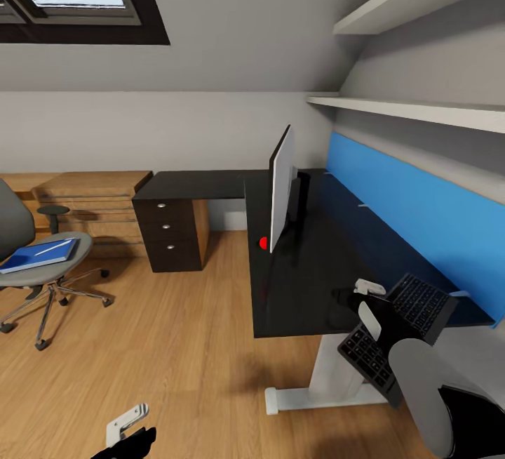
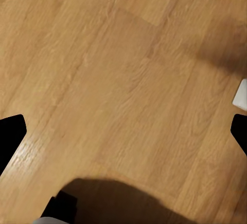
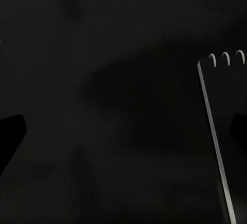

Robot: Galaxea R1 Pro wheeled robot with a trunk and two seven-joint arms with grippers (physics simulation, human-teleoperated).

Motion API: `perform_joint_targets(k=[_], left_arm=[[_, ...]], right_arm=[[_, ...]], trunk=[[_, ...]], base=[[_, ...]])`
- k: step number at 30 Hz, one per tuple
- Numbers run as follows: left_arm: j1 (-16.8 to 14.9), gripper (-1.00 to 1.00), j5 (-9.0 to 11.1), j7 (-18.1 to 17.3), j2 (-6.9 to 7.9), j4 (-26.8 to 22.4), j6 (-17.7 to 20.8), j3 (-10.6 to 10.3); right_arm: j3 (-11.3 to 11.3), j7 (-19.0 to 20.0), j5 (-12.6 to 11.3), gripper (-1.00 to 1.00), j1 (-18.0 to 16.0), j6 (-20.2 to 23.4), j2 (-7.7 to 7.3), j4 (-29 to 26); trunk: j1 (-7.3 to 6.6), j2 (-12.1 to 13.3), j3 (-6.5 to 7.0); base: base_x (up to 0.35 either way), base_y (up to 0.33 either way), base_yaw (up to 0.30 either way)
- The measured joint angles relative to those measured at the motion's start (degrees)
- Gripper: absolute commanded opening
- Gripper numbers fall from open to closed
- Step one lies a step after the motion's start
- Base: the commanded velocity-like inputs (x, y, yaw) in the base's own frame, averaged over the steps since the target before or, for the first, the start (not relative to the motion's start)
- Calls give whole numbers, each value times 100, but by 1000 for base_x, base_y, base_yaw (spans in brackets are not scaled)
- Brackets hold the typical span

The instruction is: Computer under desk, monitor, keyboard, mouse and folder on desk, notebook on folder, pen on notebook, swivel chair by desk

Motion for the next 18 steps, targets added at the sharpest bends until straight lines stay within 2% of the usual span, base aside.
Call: perform_joint_targets(k=[14, 18], left_arm=[[0, 100, 0, 0, -11, 8, 0, -2], [0, 100, 0, 5, -12, 10, 0, -3]], right_arm=[[7, -1, -7, 100, -2, 6, -1, 1], [-4, -1, -34, 100, 6, 286, -7, -164]], trunk=[[0, 0, 0], [0, 0, 2]], base=[[0, 0, 0], [0, 0, 0]])
